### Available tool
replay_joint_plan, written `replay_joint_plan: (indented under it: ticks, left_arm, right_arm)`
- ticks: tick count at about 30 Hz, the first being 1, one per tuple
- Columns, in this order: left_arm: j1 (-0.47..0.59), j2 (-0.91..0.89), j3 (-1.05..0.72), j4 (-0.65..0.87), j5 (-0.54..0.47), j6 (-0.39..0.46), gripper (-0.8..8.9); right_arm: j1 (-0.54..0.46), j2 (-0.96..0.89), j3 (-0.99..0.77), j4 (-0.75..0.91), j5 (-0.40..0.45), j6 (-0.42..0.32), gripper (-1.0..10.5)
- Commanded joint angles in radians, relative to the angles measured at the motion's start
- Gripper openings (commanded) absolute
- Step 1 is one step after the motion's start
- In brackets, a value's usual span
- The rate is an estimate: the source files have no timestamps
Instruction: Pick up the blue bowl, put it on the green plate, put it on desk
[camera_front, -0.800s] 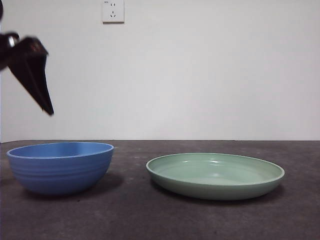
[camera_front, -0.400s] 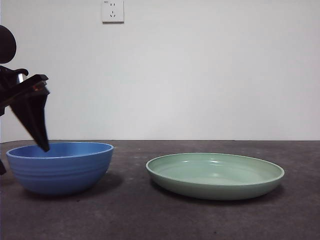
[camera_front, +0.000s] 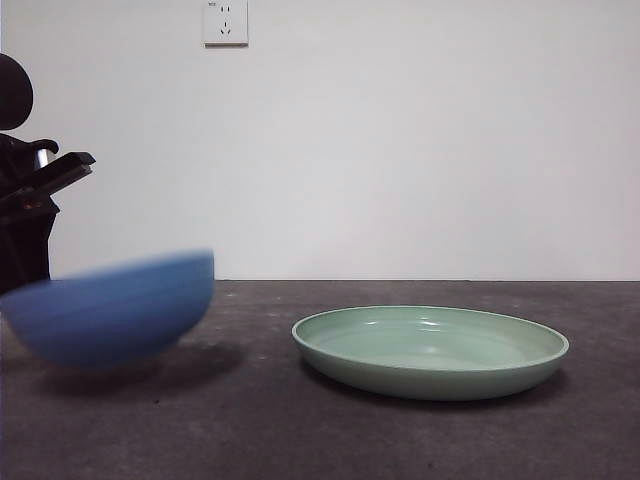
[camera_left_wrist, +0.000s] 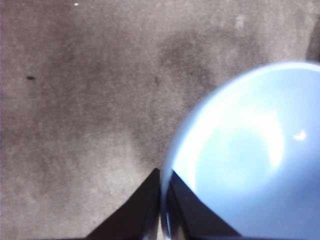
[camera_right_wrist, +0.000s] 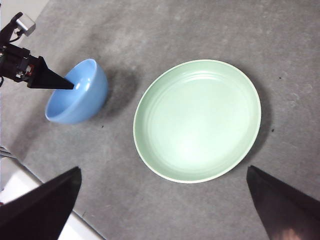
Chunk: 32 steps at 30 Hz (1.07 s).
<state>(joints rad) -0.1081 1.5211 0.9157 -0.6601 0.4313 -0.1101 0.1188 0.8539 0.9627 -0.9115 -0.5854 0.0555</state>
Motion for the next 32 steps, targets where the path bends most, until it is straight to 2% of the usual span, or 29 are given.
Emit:
replay_joint_plan:
  ticks: [1, 8, 12, 15, 20, 32]
  left_arm:
    - [-0.002, 0.018, 0.026, 0.003, 0.001, 0.018, 0.08]
    - [-0.019, 0.018, 0.1, -0.051, -0.017, -0.037, 0.09]
    - [-0.065, 0.019, 0.175, -0.099, -0.109, -0.08, 0.09]
    - [-0.117, 0.026, 0.245, -0.142, -0.151, -0.094, 0.09]
    - [-0.22, 0.09, 0.392, -0.19, -0.153, -0.121, 0.09]
    - [-0.486, 0.404, 0.695, -0.215, -0.205, -0.142, 0.09]
  right_arm:
    - [0.003, 0.003, 0.021, -0.016, 0.04, -0.002, 6.1]
    - [0.003, -0.045, 0.021, -0.053, 0.093, -0.002, 6.1]
    - [0.003, -0.088, 0.021, -0.073, 0.135, -0.003, 6.1]
    - [0.003, -0.119, 0.021, -0.087, 0.16, -0.003, 6.1]
    - [0.003, -0.166, 0.021, -0.105, 0.171, -0.003, 6.1]
    - [0.003, -0.223, 0.021, -0.152, 0.168, 0.018, 6.1]
